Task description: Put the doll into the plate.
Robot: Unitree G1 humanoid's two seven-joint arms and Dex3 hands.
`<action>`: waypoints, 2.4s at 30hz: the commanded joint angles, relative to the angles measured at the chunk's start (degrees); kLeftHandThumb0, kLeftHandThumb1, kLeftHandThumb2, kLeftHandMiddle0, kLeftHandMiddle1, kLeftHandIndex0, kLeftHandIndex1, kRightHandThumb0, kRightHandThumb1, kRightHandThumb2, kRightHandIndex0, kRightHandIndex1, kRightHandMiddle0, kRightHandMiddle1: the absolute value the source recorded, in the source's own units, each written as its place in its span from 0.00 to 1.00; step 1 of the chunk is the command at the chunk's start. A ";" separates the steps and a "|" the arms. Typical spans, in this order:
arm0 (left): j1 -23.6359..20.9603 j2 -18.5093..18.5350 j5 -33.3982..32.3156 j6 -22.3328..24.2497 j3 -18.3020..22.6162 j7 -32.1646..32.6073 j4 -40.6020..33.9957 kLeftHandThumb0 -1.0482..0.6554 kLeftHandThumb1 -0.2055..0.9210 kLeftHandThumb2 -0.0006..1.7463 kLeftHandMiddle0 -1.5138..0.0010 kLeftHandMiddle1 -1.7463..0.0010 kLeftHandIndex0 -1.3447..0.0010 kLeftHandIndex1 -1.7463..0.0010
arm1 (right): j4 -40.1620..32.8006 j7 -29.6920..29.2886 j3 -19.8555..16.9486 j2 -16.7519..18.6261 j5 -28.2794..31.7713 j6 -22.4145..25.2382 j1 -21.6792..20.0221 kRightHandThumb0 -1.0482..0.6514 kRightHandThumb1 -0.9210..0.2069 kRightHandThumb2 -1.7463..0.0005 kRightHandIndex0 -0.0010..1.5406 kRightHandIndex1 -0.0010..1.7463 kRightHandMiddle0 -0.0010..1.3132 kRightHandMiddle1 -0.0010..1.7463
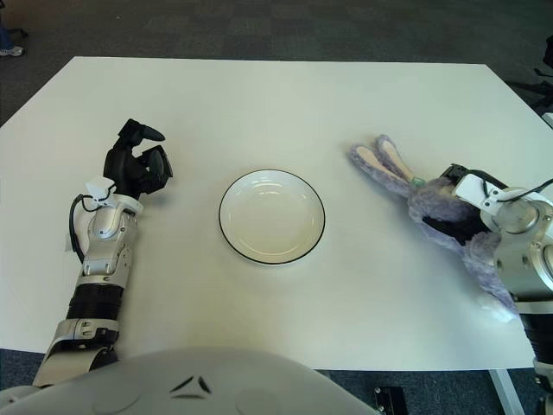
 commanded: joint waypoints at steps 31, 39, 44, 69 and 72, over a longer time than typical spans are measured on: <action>1.36 -0.06 -0.26 1.19 0.04 -0.18 1.14 0.38 0.68 0.58 0.30 0.00 0.68 0.00 | -4.61 0.28 -6.86 2.40 7.84 -2.48 -1.35 0.94 0.69 0.12 0.49 1.00 0.67 1.00; 1.21 -0.08 -0.27 1.56 -0.01 -0.04 1.31 0.38 0.68 0.58 0.30 0.00 0.68 0.00 | -7.04 -0.35 -10.36 5.67 12.61 -3.93 -1.60 0.95 0.73 0.09 0.52 1.00 0.69 1.00; 1.19 -0.27 0.13 1.71 -0.11 0.46 1.24 0.38 0.68 0.58 0.30 0.00 0.68 0.00 | -6.85 0.48 -11.33 6.00 15.50 -3.64 -3.06 0.96 0.76 0.07 0.53 1.00 0.71 1.00; 1.58 -0.73 0.63 1.62 -1.04 0.62 1.08 0.37 0.67 0.59 0.29 0.00 0.68 0.00 | -13.44 -0.86 -3.79 8.41 19.54 -4.39 -14.32 0.98 0.81 0.03 0.57 1.00 0.75 1.00; 1.72 -0.94 0.56 1.72 -1.18 0.65 0.88 0.37 0.67 0.59 0.28 0.00 0.68 0.00 | -12.88 -0.56 -2.45 8.40 19.40 -6.01 -15.76 0.97 0.78 0.05 0.55 1.00 0.73 1.00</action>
